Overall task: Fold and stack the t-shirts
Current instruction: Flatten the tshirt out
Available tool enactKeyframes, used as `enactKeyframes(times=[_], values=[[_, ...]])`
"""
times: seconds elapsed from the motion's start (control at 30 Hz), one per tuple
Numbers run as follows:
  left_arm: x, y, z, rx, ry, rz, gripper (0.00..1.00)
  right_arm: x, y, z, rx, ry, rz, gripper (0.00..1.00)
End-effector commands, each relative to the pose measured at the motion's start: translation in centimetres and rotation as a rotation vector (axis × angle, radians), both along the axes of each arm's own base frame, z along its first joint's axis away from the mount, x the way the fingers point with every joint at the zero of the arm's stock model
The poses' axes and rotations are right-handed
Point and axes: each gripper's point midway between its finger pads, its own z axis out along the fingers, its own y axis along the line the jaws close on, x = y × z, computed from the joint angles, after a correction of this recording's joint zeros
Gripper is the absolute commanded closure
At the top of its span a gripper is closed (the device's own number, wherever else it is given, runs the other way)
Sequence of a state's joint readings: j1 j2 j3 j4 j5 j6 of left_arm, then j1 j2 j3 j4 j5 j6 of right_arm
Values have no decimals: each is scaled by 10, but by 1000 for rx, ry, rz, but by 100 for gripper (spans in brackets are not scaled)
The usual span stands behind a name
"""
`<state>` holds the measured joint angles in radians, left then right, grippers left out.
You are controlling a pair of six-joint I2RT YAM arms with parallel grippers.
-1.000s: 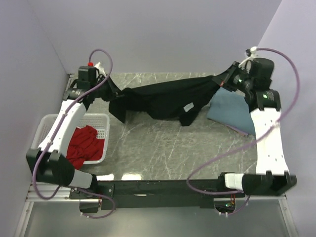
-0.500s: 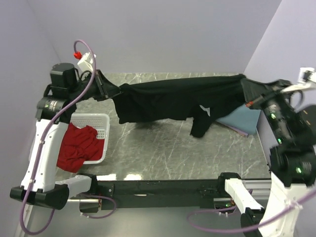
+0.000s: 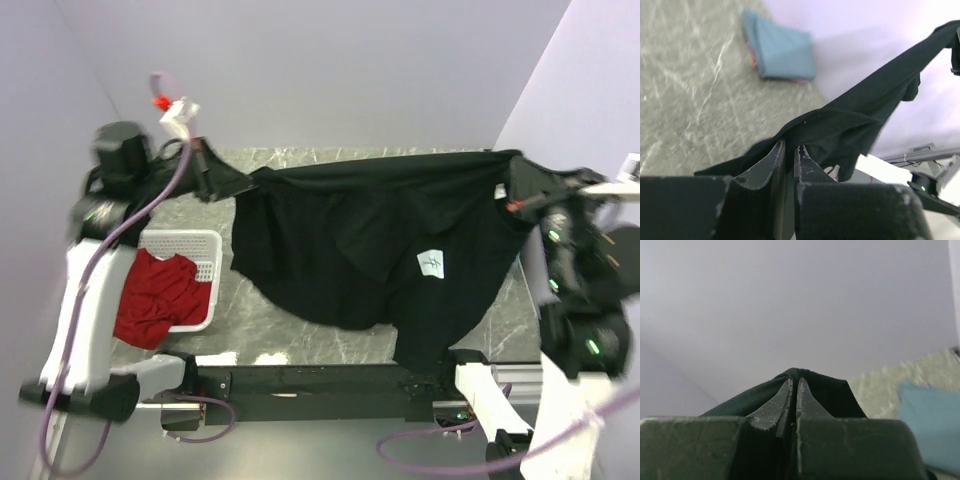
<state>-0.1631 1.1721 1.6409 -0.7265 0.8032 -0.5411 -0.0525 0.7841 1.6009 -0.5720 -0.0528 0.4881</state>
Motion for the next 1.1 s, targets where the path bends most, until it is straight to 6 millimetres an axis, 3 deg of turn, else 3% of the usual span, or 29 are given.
enactKeyframes(times=[0.0, 0.03, 0.07, 0.1, 0.13, 0.17, 0.2, 0.23, 0.27, 0.3, 0.33, 0.37, 0.4, 0.43, 0.47, 0.5, 0.53, 0.57, 0.6, 0.63, 0.67, 0.7, 0.73, 0.8, 0.9, 1.07], values=[[91, 2, -71, 54, 106, 73, 100, 62, -48, -58, 24, 106, -237, 100], [108, 1, -78, 64, 112, 84, 100, 81, -51, -70, 17, 117, -249, 100], [140, -3, -106, 82, 166, 85, 96, 99, -58, -104, 9, 190, -282, 100], [158, -6, -117, 93, 184, 90, 92, 111, -63, -117, 10, 221, -302, 100], [192, -11, -131, 111, 196, 92, 89, 133, -67, -140, 7, 283, -316, 100], [203, -17, -140, 130, 223, 91, 83, 144, -68, -154, -14, 318, -314, 100], [216, -21, -145, 147, 234, 93, 60, 157, -64, -161, -27, 340, -279, 95], [239, -20, -120, 161, 157, 144, 50, 177, -63, -188, -43, 426, -259, 83], [256, -25, -144, 183, 201, 148, 45, 186, -60, -197, -57, 467, -231, 58], [258, -33, -128, 181, 173, 136, 37, 195, -53, -190, -72, 472, -185, 50], [263, -35, -132, 192, 179, 149, 31, 204, -51, -211, -73, 552, -162, 45], [259, -42, -131, 200, 176, 146, 28, 207, -48, -206, -78, 550, -146, 44], [254, -45, -146, 215, 200, 146, 25, 208, -45, -209, -87, 559, -124, 40], [243, -44, -131, 217, 166, 164, 25, 206, -37, -203, -87, 538, -83, 35], [232, -49, -137, 225, 177, 161, 24, 203, -34, -209, -87, 544, -72, 34], [217, -47, -175, 257, 266, 158, 24, 199, -26, -208, -85, 534, -31, 34], [203, -47, -165, 242, 254, 166, 24, 191, -18, -203, -83, 516, 4, 33], [191, -48, -178, 256, 289, 168, 24, 185, -9, -214, -72, 537, 35, 33], [172, -44, -214, 289, 383, 169, 24, 180, -2, -220, -69, 545, 65, 33], [159, -42, -215, 275, 408, 183, 24, 172, 7, -218, -69, 530, 96, 33], [148, -42, -227, 279, 443, 181, 24, 165, 18, -237, -59, 565, 149, 33], [130, -38, -260, 301, 527, 180, 24, 161, 29, -246, -58, 582, 183, 33], [123, -37, -262, 284, 541, 195, 24, 155, 41, -254, -60, 599, 226, 33], [105, -28, -293, 320, 620, 227, 24, 144, 65, -285, -73, 666, 302, 33], [96, -23, -314, 352, 681, 239, 24, 134, 94, -317, -99, 737, 399, 34], [97, -18, -355, 479, 743, 240, 24, 134, 117, -371, -63, 887, 509, 36]])
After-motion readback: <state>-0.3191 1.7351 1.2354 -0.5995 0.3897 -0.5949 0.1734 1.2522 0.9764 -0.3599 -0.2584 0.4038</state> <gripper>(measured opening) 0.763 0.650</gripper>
